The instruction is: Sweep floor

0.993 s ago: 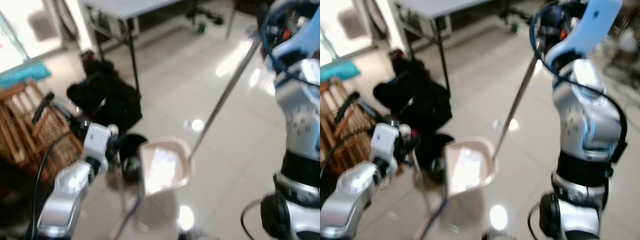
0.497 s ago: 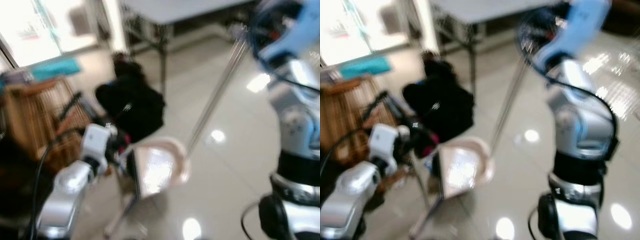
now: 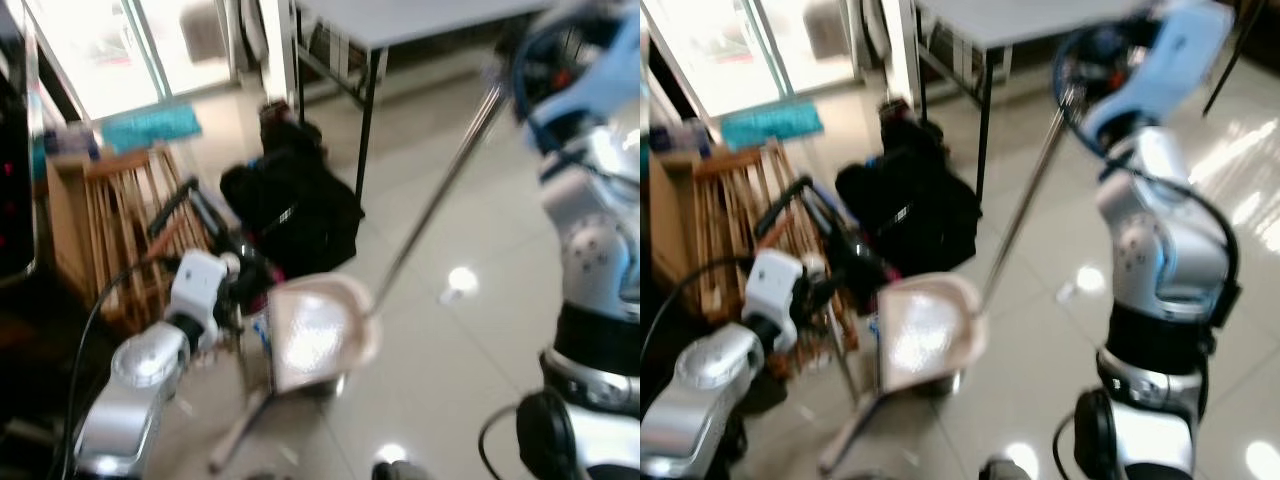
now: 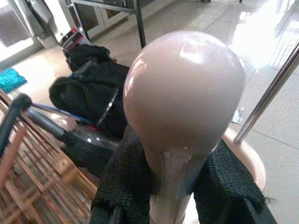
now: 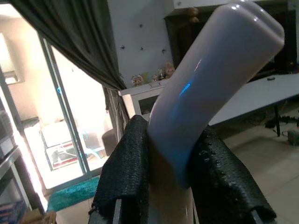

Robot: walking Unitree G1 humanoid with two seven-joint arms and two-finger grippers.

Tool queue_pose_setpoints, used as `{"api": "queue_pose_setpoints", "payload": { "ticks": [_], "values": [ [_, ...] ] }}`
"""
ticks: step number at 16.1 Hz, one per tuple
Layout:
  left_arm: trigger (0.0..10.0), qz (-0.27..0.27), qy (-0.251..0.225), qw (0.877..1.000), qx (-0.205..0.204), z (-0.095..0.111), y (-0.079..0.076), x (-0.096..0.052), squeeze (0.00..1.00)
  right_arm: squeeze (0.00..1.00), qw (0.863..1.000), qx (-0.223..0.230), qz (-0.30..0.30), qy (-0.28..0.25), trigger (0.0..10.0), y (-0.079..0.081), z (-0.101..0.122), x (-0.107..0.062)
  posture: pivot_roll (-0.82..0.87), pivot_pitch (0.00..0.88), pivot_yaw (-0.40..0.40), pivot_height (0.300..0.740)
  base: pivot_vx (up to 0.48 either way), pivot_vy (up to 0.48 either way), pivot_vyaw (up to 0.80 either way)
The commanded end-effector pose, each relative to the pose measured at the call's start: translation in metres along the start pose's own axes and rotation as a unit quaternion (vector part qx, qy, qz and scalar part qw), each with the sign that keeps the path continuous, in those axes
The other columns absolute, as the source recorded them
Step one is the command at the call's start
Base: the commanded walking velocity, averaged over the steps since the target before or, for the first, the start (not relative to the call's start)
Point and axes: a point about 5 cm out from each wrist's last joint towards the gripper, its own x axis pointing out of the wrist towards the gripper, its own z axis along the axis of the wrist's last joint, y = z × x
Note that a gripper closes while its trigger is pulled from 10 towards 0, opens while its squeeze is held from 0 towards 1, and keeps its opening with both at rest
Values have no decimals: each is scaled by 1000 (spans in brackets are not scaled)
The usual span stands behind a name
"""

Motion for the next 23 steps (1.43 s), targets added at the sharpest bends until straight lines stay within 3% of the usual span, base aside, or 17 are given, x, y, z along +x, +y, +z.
{"api": "queue_pose_setpoints", "payload": {
  "ticks": [1, 8, 14, 23],
  "values": [
    [10000, -5, -3, 1000, 0, 2, -1, 0, 0, 0, 999, 8, 24, -33, 10000, 12, 11, 0, -101, 56, 37, 740, 0, 0, 0],
    [10000, -4, 6, 1000, 1, -1, -1, -1, 0, 0, 999, -11, 9, -50, 10000, 13, 10, 0, -99, 56, 38, 740, 0, 0, 0],
    [10000, 7, 10, 1000, -2, -1, -1, 2, 0, 0, 994, -8, 54, -96, 10000, 37, 8, -4, -100, 55, 31, 740, 0, 0, 0],
    [10000, 22, 12, 1000, -4, 0, 1, 0, 0, 0, 992, 15, 27, -119, 10000, 35, 6, 0, -83, 62, 17, 740, 0, 0, 0]
  ]
}}
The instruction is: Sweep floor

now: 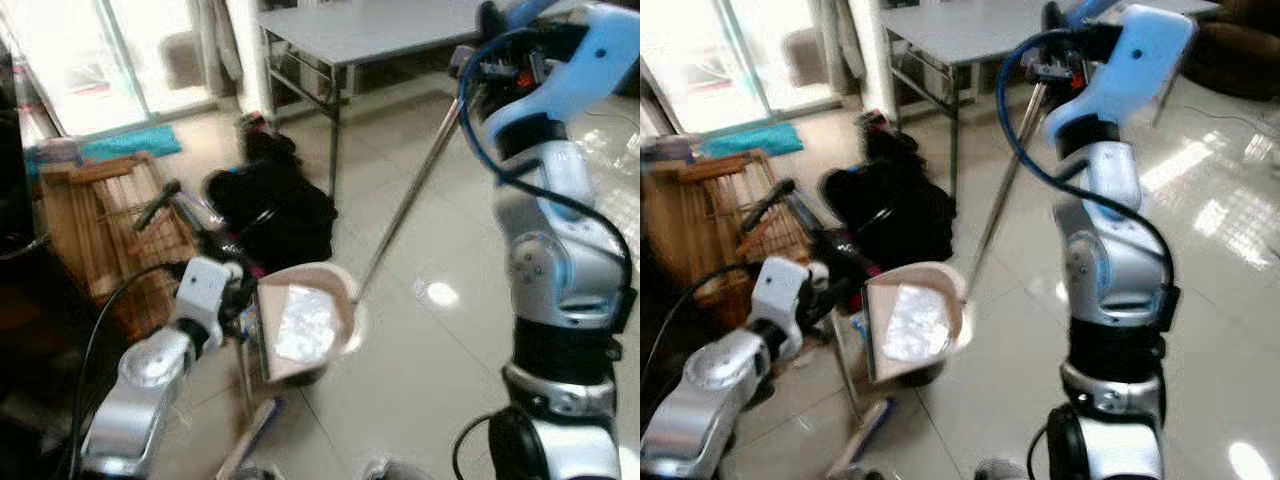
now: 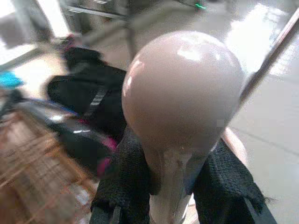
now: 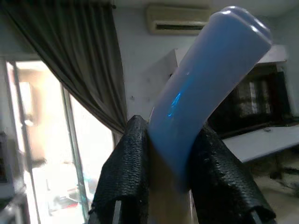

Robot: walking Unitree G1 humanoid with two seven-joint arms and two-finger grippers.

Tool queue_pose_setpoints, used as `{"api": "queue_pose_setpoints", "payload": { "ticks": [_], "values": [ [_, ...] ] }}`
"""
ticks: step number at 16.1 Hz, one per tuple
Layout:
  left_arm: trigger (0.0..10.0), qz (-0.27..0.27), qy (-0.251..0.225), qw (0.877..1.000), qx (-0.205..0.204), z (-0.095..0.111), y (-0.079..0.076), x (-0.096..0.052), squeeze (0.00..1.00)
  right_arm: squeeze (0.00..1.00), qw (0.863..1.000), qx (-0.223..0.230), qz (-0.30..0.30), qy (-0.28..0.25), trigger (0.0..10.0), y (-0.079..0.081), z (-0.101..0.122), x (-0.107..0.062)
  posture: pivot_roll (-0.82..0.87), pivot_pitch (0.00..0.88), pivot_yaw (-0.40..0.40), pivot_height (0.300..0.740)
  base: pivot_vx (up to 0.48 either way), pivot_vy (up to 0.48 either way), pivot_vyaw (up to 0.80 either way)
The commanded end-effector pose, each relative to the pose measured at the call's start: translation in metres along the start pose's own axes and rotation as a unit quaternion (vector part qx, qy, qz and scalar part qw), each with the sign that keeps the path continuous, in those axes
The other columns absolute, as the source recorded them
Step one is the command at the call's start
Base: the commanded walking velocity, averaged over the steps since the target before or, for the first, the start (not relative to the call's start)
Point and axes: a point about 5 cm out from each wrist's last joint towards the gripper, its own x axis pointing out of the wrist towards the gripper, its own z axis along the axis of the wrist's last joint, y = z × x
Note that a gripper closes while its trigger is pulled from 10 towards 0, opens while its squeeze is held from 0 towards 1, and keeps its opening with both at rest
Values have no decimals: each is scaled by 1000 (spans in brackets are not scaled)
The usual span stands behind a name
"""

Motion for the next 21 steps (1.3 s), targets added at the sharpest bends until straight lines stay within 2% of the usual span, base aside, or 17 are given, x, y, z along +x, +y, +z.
{"api": "queue_pose_setpoints", "payload": {
  "ticks": [1, 7, 13, 21],
  "values": [
    [10000, 13, -6, 1000, 10, 4, 5, -3, 0, 0, 1000, 11, 8, -26, 10000, 7, 9, 4, -83, 62, 17, 740, 0, 0, 0],
    [10000, 35, -57, 998, 14, 25, 10, 1, 0, 0, 1000, 16, 1, -25, 10000, 3, 11, 4, -84, 100, 14, 740, 96, 0, 0],
    [10000, 35, -55, 998, 11, 22, 8, 1, 0, 0, 1000, 9, -2, -21, 10000, -4, 9, 4, -87, 83, 6, 740, 331, 0, 0],
    [10000, 41, -63, 997, 10, 24, 12, 3, 0, 0, 1000, 7, 10, -7, 10000, -1, 5, 7, -87, 65, 7, 740, 349, 0, 0]
  ]
}}
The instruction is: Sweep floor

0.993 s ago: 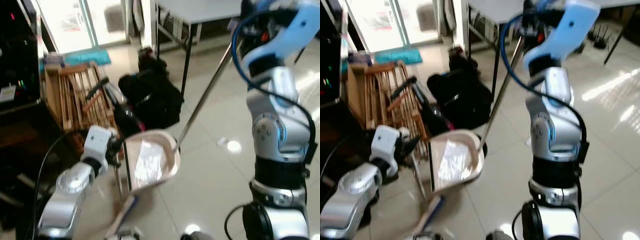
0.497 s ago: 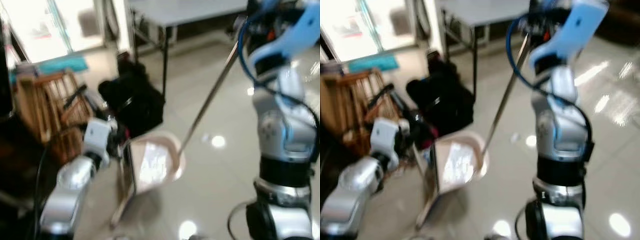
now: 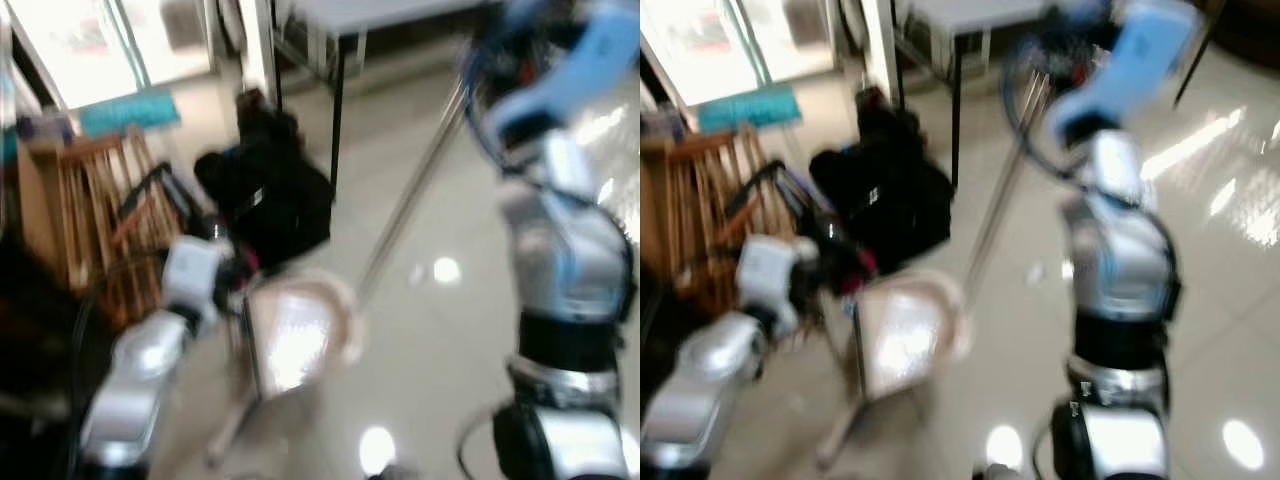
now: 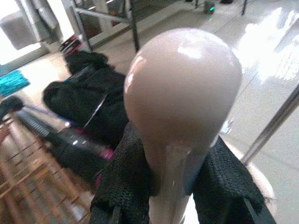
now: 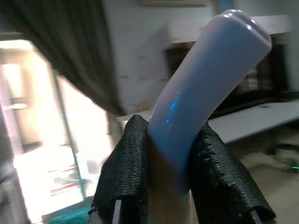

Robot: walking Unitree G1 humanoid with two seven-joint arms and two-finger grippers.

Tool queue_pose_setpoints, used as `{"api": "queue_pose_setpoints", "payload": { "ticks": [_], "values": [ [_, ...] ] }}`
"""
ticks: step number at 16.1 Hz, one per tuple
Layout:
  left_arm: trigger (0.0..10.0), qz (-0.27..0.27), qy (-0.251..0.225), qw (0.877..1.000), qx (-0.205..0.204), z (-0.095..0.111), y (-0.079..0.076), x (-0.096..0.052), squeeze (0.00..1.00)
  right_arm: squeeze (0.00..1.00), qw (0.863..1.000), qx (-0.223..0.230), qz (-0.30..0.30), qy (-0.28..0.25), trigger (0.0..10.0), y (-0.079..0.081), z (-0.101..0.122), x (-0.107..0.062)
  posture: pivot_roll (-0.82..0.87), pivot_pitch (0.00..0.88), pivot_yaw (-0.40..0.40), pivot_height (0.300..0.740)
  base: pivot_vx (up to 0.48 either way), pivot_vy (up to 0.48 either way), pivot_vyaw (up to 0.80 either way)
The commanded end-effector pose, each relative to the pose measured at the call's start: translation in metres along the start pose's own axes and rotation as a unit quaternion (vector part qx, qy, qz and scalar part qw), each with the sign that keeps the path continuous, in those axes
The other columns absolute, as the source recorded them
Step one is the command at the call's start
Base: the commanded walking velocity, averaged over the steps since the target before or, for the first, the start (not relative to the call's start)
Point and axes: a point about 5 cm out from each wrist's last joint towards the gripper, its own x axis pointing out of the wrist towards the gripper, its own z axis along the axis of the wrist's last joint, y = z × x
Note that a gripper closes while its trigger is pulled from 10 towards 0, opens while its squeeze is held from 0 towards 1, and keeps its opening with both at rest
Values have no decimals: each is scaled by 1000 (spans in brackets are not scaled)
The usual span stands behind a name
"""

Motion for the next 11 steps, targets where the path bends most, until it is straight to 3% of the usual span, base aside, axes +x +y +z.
{"api": "queue_pose_setpoints", "payload": {
  "ticks": [1, 7, 11],
  "values": [
    [10000, 9, -23, 1000, 9, 9, 6, -3, 0, 0, 999, 10, 19, -24, 10000, 10, 10, 2, -86, 71, 4, 740, 345, 0, 0],
    [10000, 15, -17, 1000, 10, 7, 8, -5, 0, 0, 999, 11, 18, -26, 10000, 9, 10, 2, -83, 63, 9, 740, 336, 0, 0],
    [10000, 18, 8, 998, 59, -4, 14, -10, 0, 0, 999, 15, 15, -33, 10000, 9, 10, 4, -77, 66, 11, 740, 0, 0, 0]
  ]
}}
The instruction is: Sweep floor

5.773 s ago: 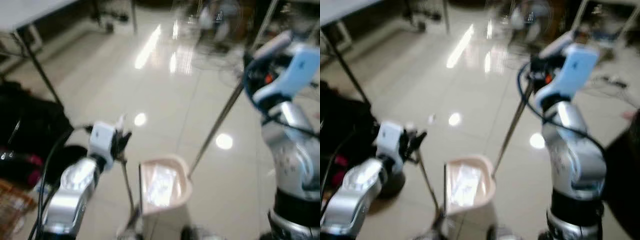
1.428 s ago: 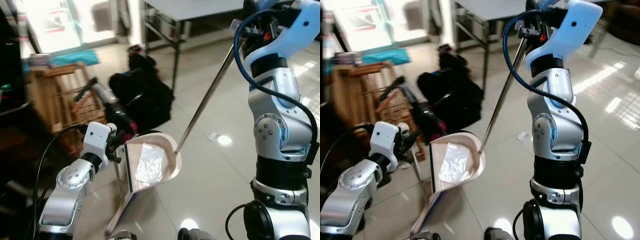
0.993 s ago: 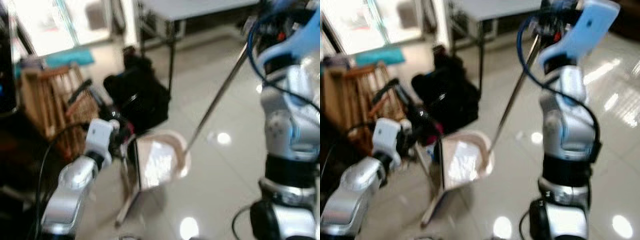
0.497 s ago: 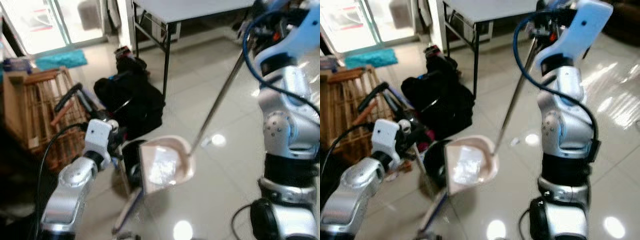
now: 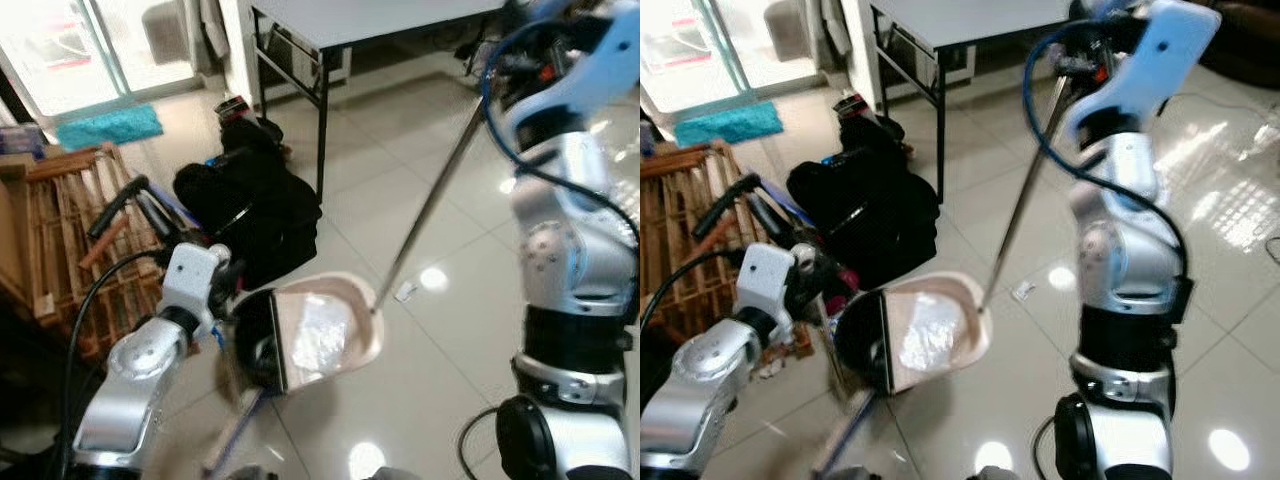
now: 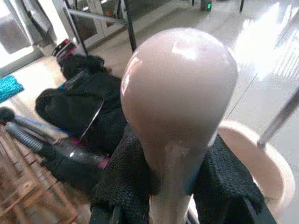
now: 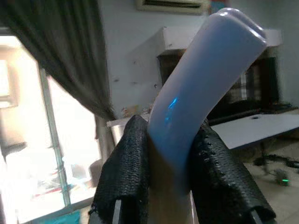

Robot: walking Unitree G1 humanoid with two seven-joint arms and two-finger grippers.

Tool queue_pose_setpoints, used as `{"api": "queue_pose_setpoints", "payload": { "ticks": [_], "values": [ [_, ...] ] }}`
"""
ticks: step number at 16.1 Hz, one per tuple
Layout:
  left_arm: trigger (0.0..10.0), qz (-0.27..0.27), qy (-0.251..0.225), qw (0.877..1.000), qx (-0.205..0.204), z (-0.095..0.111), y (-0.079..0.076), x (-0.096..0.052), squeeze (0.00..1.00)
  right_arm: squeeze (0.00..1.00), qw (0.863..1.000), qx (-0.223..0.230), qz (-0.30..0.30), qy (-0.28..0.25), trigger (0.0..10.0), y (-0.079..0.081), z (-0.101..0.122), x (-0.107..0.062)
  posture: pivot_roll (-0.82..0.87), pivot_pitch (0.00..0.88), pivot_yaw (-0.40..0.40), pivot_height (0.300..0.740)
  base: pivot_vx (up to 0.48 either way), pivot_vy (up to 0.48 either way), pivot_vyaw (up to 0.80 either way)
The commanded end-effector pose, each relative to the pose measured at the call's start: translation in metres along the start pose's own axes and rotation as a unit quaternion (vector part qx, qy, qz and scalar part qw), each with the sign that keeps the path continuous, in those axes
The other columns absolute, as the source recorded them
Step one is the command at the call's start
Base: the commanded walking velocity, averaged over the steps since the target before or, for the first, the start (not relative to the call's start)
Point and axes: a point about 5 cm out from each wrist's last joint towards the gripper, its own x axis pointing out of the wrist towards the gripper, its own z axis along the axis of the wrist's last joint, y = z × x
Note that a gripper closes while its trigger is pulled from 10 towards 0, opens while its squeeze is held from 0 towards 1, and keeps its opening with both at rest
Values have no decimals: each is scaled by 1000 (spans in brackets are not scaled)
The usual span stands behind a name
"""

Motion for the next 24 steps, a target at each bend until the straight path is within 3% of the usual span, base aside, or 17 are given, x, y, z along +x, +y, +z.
{"api": "queue_pose_setpoints", "payload": {
  "ticks": [1, 4, 7, 11, 15, 18, 21, 23, 24],
  "values": [
    [10000, 7, -8, 1000, 26, 2, 5, -4, 0, 0, 1000, 17, 1, -26, 10000, 2, 9, 2, -76, 65, 11, 740, 0, 0, 0],
    [10000, -8, 11, 999, 44, -4, 6, -11, 0, 0, 998, 30, -22, -41, 10000, -4, 8, 3, -65, 68, 12, 740, 0, 0, 0],
    [10000, 0, 17, 999, 49, -5, 11, -12, 0, 0, 998, 28, -8, -58, 10000, 1, 8, 8, -61, 77, 14, 740, 0, 0, 0],
    [10000, 19, 32, 998, 56, -10, 20, -18, 0, 0, 992, 19, 75, -100, 10000, 32, 5, 21, -43, 93, -9, 740, 0, 0, 0],
    [10000, 19, 35, 998, 53, -12, 19, -20, 0, 0, 988, -3, 97, -122, 10000, 44, 2, 26, -38, 98, -13, 740, 0, 0, 0],
    [10000, 16, 37, 998, 55, -13, 17, -23, 0, 0, 973, -20, 150, -177, 10000, 60, 3, 26, -27, 109, -15, 740, 0, 0, 0],
    [10000, 16, 41, 997, 58, -14, 19, -27, 0, 0, 948, -37, 209, -238, 10000, 77, 6, 18, -13, 115, -14, 740, 0, 0, 0],
    [10000, 16, 40, 997, 59, -12, 19, -28, 0, 0, 943, -40, 218, -247, 10000, 81, 6, 17, -10, 117, -18, 740, 0, 0, 0],
    [10000, 23, 36, 997, 59, -8, 21, -27, 0, 0, 933, -54, 237, -266, 10000, 89, 5, 13, -14, 120, -26, 740, 0, 0, 0]
  ]
}}
